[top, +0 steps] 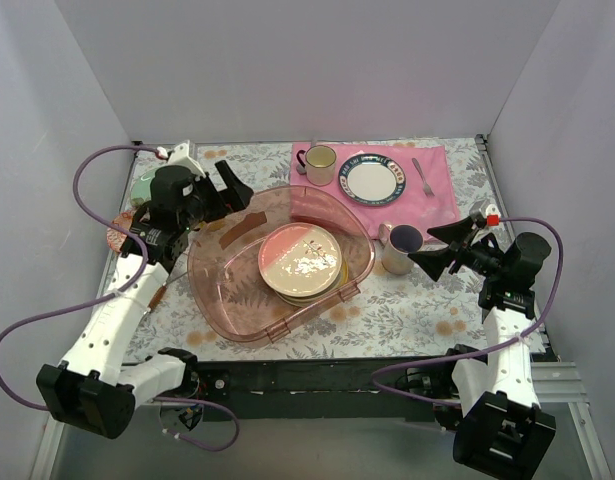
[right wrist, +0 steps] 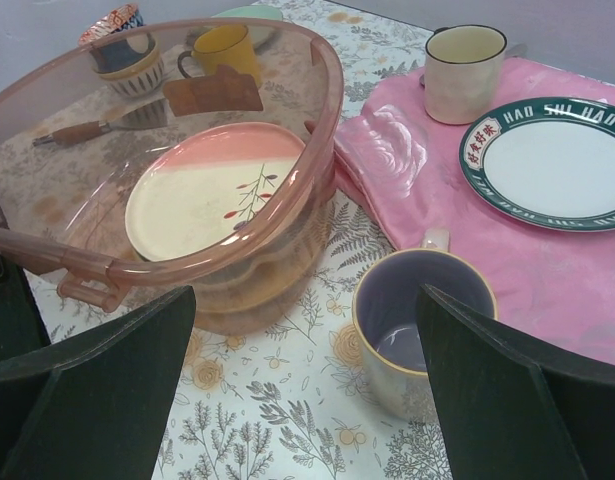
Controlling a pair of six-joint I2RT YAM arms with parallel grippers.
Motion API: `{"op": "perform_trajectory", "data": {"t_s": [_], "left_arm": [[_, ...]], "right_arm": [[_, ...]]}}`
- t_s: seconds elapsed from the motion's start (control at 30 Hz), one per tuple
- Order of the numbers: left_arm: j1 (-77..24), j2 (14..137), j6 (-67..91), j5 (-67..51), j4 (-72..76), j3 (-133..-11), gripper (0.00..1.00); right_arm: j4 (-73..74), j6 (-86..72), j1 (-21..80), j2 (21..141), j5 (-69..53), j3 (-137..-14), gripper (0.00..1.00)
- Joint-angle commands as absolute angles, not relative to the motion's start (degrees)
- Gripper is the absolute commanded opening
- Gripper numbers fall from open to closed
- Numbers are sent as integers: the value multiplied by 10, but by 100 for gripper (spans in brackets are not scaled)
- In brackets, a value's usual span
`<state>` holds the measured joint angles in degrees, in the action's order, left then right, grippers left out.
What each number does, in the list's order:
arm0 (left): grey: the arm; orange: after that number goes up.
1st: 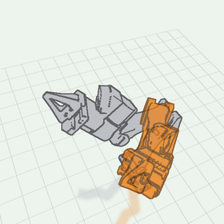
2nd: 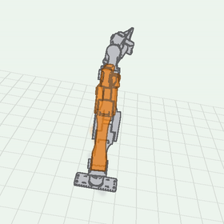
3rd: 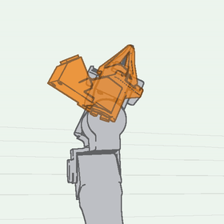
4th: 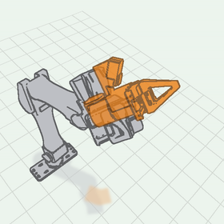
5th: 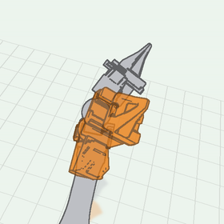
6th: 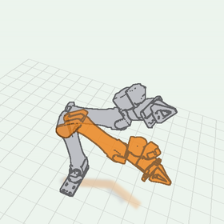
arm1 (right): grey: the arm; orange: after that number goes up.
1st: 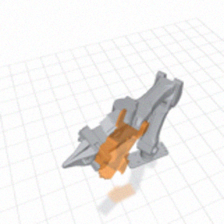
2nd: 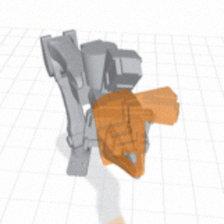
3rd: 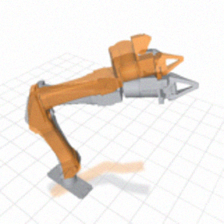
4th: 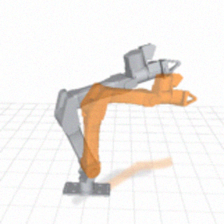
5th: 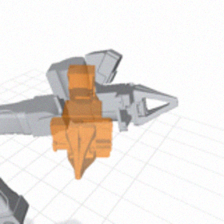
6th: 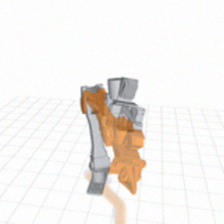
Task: Place the mixed dishes into the plastic bin
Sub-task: Place the plate in the plastic bin, then pick up the plate at the center of the board.
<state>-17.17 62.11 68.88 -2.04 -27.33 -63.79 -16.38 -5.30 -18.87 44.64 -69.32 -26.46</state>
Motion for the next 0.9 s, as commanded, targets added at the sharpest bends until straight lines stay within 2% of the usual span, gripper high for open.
{"op": "perform_trajectory", "data": {"t_s": [0.0, 0.2, 0.53, 0.87], "left_arm": [[-116, 644, 649, -31, -251, -679, 98], [-50, 731, 609, -35, -243, -719, 98], [-3, 905, 552, -7, -236, -803, 98], [-1, 1110, 513, 128, -282, -956, 97]], "right_arm": [[-165, -40, -196, 456, -693, -267, 99], [-162, -35, -208, 470, -693, -269, 99], [-156, -30, -224, 492, -700, -272, 99], [-152, -27, -230, 509, -706, -276, 99]]}}
